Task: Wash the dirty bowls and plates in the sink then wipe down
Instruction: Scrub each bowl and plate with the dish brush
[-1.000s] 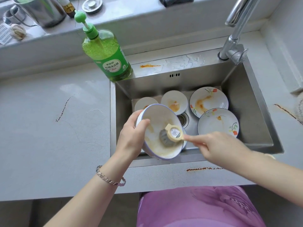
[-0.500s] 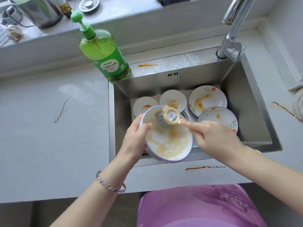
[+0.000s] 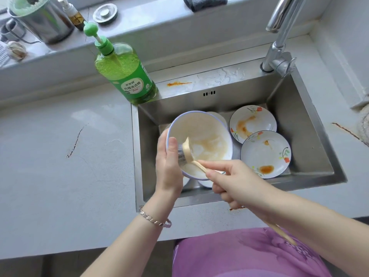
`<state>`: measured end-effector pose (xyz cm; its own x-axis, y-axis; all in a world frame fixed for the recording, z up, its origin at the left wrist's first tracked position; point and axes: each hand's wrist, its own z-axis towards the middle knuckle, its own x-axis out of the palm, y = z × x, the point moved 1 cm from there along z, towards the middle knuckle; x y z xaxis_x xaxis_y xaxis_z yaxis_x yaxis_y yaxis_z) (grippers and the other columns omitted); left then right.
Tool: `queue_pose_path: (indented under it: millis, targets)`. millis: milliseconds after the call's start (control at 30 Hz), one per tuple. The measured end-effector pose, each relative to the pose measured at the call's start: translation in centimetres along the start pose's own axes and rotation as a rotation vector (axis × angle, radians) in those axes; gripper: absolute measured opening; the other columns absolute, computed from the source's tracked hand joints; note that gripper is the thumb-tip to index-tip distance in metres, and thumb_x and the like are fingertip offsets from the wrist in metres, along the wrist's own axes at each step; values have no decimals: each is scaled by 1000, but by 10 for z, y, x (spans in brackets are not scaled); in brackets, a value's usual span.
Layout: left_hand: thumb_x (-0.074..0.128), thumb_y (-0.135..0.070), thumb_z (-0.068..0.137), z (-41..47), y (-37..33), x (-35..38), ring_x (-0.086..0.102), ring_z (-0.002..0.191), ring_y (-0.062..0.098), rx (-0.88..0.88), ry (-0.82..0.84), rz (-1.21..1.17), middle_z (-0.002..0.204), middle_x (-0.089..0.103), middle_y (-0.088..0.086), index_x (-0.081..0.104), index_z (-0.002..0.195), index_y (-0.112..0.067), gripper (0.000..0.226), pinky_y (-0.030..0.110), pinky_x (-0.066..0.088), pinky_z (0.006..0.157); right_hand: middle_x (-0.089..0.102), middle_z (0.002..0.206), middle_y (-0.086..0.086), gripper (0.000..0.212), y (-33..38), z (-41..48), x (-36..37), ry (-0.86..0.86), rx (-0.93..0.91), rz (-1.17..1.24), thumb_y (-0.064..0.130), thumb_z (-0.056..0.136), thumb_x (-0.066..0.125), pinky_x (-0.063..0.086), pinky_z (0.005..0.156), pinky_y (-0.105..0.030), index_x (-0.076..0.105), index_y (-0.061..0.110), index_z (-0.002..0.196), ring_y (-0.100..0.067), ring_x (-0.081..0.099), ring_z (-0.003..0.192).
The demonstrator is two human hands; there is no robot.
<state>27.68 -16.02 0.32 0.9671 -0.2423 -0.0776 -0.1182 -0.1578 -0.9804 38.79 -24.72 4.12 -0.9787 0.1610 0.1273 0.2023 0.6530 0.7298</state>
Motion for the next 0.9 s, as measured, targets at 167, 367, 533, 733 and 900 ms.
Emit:
queue_pose_path:
  millis: [167, 367, 533, 733, 900]
  targets:
    - [37, -30, 90, -4, 1, 1, 59, 99, 0, 42, 64, 8, 106, 62, -9, 53, 112, -27, 28, 14, 45, 85, 30, 55, 3, 29, 5, 0, -4, 60, 140, 292, 15, 99, 41, 15, 31, -10, 63, 31, 109, -3, 18, 37]
    - [39, -36, 85, -12, 6, 4, 57, 101, -1, -45, 87, -50, 108, 60, -15, 51, 112, -33, 30, 26, 45, 95, 33, 53, 2, 30, 10, 3, -14, -81, 187, 686, 11, 98, 39, 15, 28, -10, 60, 22, 117, -2, 20, 34]
    - [37, -40, 86, -15, 6, 8, 58, 104, 10, -69, 123, -5, 109, 61, -10, 52, 112, -34, 30, 40, 46, 92, 33, 54, 1, 30, 9, 3, 2, -119, 106, 575, 14, 99, 41, 16, 29, -11, 57, 26, 121, -3, 19, 36]
    - [32, -42, 90, -4, 7, 2, 59, 93, 9, -16, 103, 17, 101, 62, -2, 53, 113, -22, 38, 25, 48, 84, 32, 50, 8, 33, 3, -10, 2, -12, 48, 143, 16, 98, 43, 20, 33, -13, 60, 37, 115, -3, 21, 36]
    - [34, -41, 88, -18, 13, 6, 57, 100, -4, -37, 176, 45, 109, 60, -13, 50, 114, -33, 32, 14, 46, 87, 29, 60, 0, 31, 7, 0, -9, -103, 59, 271, 14, 98, 41, 18, 31, -11, 58, 28, 119, -2, 20, 35]
